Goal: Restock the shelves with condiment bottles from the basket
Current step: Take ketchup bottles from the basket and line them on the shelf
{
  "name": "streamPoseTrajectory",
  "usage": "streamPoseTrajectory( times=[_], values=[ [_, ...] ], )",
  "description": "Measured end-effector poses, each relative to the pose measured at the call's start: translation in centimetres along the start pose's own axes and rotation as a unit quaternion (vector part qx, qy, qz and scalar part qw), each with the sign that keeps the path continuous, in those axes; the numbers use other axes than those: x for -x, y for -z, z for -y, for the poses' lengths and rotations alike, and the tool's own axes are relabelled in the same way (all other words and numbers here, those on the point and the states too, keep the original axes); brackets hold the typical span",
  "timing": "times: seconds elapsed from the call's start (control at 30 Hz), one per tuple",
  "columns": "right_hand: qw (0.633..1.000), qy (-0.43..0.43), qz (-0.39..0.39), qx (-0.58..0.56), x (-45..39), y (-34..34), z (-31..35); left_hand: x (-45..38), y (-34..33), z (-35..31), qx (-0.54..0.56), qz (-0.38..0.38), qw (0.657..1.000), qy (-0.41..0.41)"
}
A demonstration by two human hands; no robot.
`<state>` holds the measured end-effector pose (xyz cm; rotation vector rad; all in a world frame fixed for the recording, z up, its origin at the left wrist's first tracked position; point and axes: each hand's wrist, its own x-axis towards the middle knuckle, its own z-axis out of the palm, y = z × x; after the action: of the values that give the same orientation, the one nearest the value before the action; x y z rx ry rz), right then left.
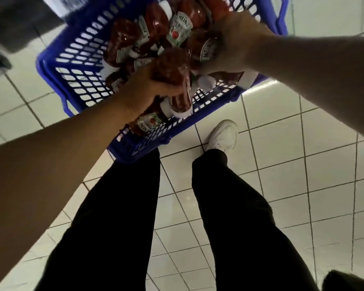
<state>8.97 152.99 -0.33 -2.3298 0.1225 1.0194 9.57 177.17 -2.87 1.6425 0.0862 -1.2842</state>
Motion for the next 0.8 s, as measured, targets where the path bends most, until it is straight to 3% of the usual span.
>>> streamPoseTrajectory(
  times=[0.03,0.1,0.13,0.23,0.3,0.43,0.57,0.7,0.8],
  values=[
    [0.999,-0.004,-0.019,-0.035,1.0,1.5,0.0,1.4,0.1,-1.8,0.092,-0.005,0.996,0.008],
    [0.96,-0.04,0.004,-0.277,4.8,3.7,1.0,4.4,0.3,-5.6,0.245,-0.003,0.969,0.034],
    [0.916,-0.045,0.003,-0.398,7.0,4.3,1.4,6.2,0.2,-7.9,0.294,0.008,0.955,0.039],
    [0.718,-0.045,0.074,-0.69,13.5,6.9,3.6,11.9,-1.0,-15.0,0.364,0.04,0.93,0.029],
    [0.654,-0.034,0.106,-0.748,18.6,9.7,6.3,16.1,-2.2,-20.2,0.38,0.048,0.924,0.022],
    [0.622,0.065,0.144,-0.767,28.7,15.9,12.7,25.6,-4.9,-30.4,0.391,0.069,0.917,-0.033],
    [0.656,0.128,0.135,-0.732,36.7,23.0,18.8,34.4,-6.6,-38.0,0.398,0.072,0.909,-0.103],
    [0.663,0.188,0.074,-0.721,42.2,30.1,24.1,41.7,-6.7,-44.0,0.394,0.094,0.897,-0.176],
    [0.682,0.201,-0.003,-0.703,45.2,34.3,27.7,46.2,-5.8,-47.7,0.346,0.081,0.909,-0.216]
  ],
)
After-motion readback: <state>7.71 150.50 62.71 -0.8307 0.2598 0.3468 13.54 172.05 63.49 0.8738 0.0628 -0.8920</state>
